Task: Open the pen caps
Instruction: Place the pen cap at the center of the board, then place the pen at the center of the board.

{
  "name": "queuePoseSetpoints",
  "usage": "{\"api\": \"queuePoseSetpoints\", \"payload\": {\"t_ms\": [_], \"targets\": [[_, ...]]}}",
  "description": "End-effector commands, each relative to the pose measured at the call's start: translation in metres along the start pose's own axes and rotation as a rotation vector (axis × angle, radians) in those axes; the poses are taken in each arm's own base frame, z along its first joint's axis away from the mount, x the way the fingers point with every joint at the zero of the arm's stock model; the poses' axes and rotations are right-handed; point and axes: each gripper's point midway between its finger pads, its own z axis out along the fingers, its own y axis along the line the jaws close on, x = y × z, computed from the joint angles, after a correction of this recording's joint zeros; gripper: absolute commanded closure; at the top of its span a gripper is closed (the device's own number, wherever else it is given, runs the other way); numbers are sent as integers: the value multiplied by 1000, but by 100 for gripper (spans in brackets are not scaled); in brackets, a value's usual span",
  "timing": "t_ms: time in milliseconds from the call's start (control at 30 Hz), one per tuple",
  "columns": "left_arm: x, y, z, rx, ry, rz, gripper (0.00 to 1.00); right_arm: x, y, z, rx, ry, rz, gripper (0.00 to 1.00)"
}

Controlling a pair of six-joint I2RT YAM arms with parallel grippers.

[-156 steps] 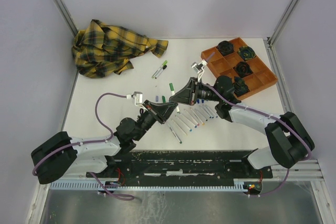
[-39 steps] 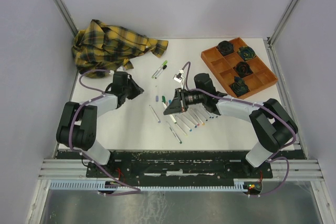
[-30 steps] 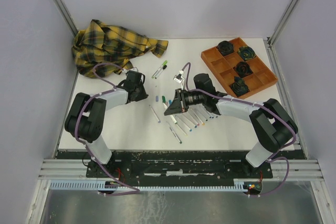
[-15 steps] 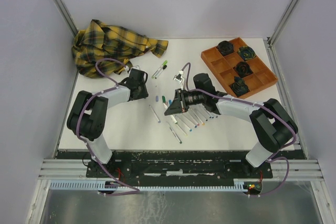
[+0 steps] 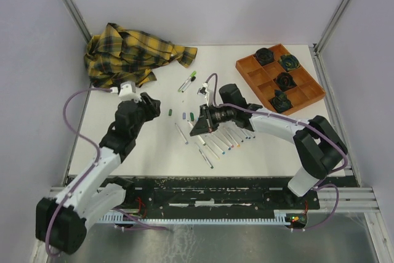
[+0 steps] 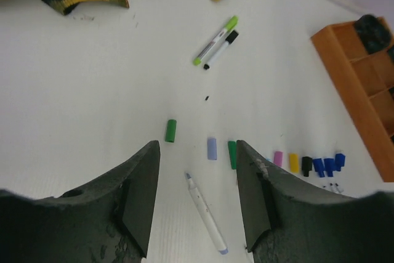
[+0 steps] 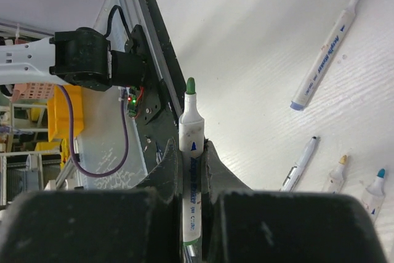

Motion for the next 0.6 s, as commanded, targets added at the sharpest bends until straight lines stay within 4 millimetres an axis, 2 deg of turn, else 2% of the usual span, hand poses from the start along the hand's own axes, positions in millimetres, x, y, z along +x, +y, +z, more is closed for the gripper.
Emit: {"api": "queuePoseSetpoints", "payload": {"t_ms": [0, 133, 300, 400, 567], "targets": [[-18, -8, -38, 99, -123, -91, 41, -7, 1, 14, 92, 42, -75, 100], [-18, -7, -75, 167, -163, -163, 41, -6, -3, 26, 212, 44, -101, 100], [-38, -2, -113, 200, -263, -219, 38, -2, -18, 48, 445, 52, -44, 100], [-45, 3, -128, 200, -304, -231, 37, -6, -17, 69, 494, 36, -11, 98], [-41, 12, -138, 175, -304, -235, 37, -2, -23, 98, 618, 30, 19, 94]]}}
